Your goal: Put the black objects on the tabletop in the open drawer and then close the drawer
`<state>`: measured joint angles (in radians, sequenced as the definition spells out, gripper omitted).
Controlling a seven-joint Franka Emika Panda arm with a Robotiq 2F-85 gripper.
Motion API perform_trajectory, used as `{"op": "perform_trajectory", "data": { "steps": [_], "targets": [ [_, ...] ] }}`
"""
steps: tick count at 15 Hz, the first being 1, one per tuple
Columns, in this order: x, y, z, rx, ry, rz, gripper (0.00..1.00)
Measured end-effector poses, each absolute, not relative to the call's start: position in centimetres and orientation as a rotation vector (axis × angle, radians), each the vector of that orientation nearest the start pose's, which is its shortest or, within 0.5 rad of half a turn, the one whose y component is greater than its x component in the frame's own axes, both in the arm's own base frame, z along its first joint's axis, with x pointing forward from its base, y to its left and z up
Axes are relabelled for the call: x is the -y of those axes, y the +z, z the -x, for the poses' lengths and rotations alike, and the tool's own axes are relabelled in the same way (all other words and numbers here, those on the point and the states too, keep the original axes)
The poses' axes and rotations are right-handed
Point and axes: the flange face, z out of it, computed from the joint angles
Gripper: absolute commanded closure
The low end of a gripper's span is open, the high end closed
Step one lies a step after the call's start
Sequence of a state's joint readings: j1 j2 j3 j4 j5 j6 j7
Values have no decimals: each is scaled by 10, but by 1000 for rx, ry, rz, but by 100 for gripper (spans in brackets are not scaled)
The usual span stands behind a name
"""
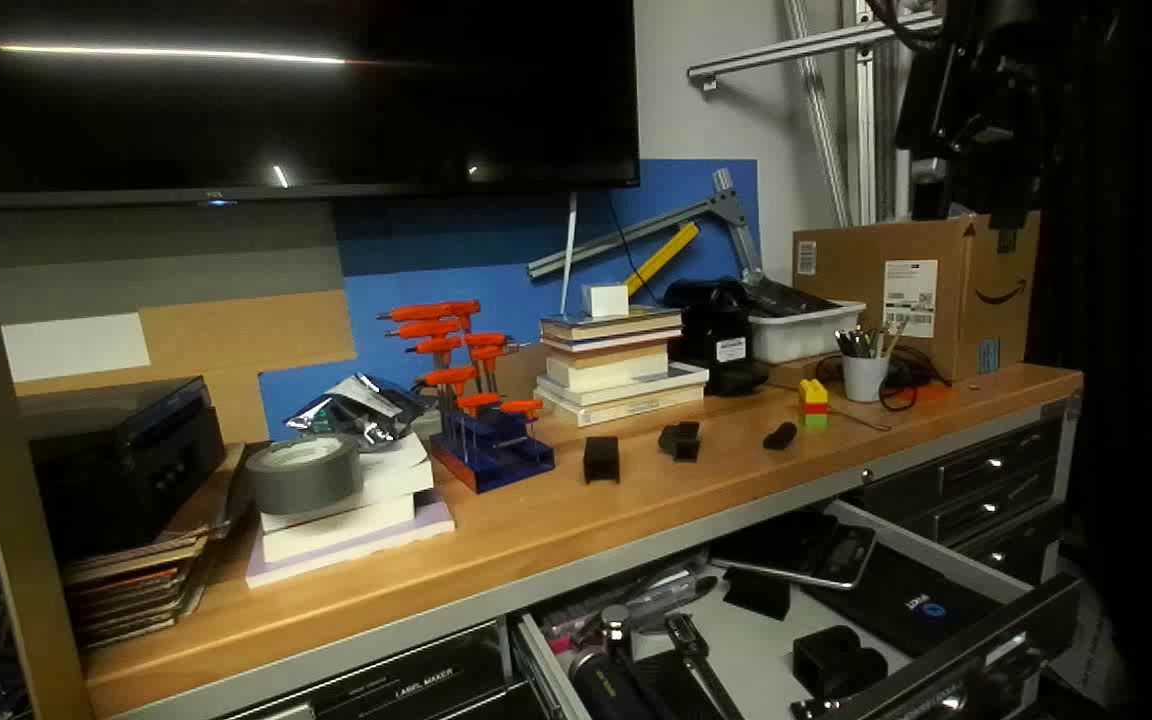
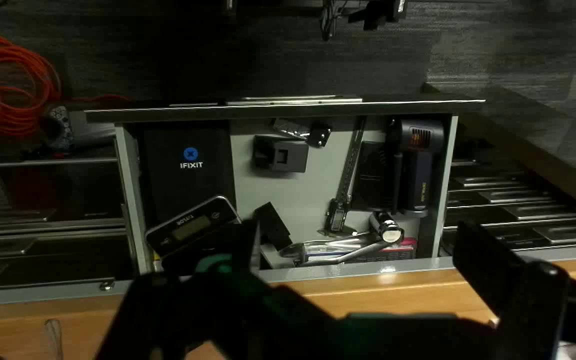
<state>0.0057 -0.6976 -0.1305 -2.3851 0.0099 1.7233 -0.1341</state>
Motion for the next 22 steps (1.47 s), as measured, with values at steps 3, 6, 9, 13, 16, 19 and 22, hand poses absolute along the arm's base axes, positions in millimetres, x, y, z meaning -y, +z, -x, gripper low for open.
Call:
{"op": "perform_trajectory", "data": {
  "steps": [3,6,9,13,16,19,22],
  "targets": [
    [51,569,-341,55,-97,3052,0],
    [51,571,-340,55,-107,3052,0],
    [51,568,-341,54,-94,3052,0],
    [49,551,-348,7,-89,3064,0],
    [41,527,-367,-79,-168,3096,0],
    [31,493,-392,-196,-235,3126,0],
    [27,455,-425,-347,-290,3163,0]
  ]
}}
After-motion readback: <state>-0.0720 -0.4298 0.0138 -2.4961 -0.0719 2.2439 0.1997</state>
